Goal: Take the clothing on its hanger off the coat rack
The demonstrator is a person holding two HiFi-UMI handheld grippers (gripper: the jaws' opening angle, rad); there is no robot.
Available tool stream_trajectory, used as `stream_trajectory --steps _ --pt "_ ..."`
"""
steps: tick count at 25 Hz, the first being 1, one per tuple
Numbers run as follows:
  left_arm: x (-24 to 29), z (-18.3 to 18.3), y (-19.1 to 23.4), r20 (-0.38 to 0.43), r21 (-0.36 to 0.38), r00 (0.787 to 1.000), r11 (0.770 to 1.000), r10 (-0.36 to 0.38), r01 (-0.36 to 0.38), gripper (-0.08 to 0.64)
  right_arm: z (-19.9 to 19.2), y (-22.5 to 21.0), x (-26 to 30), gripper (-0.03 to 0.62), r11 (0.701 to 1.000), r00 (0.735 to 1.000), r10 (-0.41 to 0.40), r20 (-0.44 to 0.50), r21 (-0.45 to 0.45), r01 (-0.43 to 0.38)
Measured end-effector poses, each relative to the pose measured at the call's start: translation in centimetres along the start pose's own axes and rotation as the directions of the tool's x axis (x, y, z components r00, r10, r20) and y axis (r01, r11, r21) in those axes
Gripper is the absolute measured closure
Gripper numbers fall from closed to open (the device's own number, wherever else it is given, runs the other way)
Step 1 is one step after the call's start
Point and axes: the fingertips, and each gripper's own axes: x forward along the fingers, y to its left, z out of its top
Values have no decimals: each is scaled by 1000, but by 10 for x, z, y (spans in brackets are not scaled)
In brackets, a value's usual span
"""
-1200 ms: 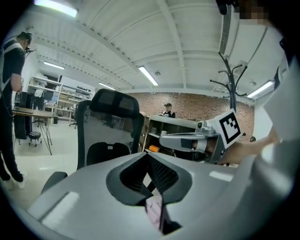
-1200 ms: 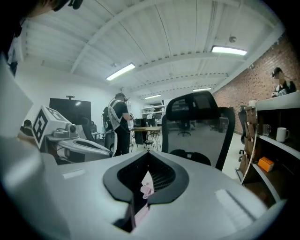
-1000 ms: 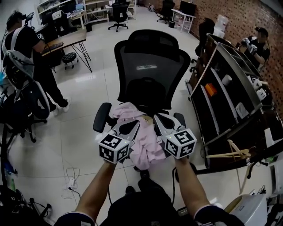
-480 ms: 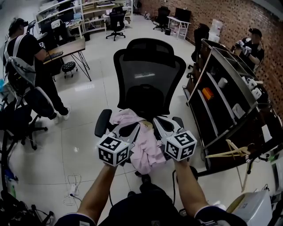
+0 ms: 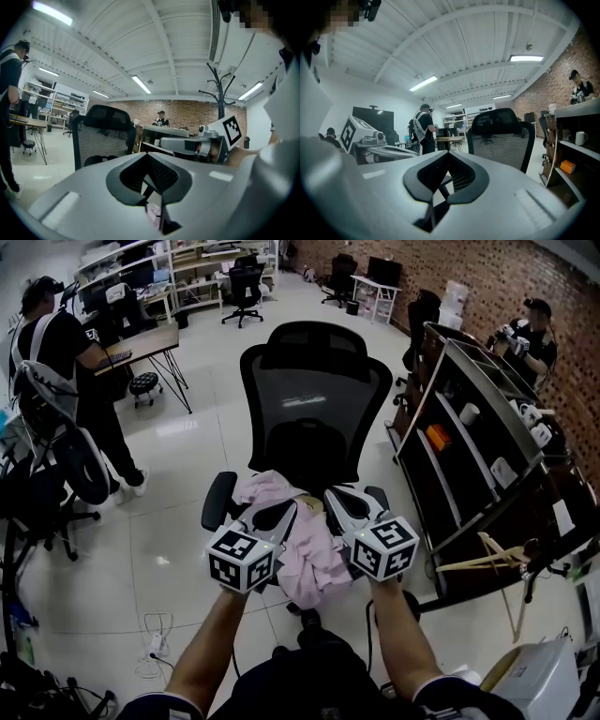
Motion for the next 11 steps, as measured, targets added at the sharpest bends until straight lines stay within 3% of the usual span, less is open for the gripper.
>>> stream_trajectory --steps 11 --pt "-6 3 -5 3 10 1000 1000 -5 5 549 4 6 -4 591 1000 1000 2 15 2 -2"
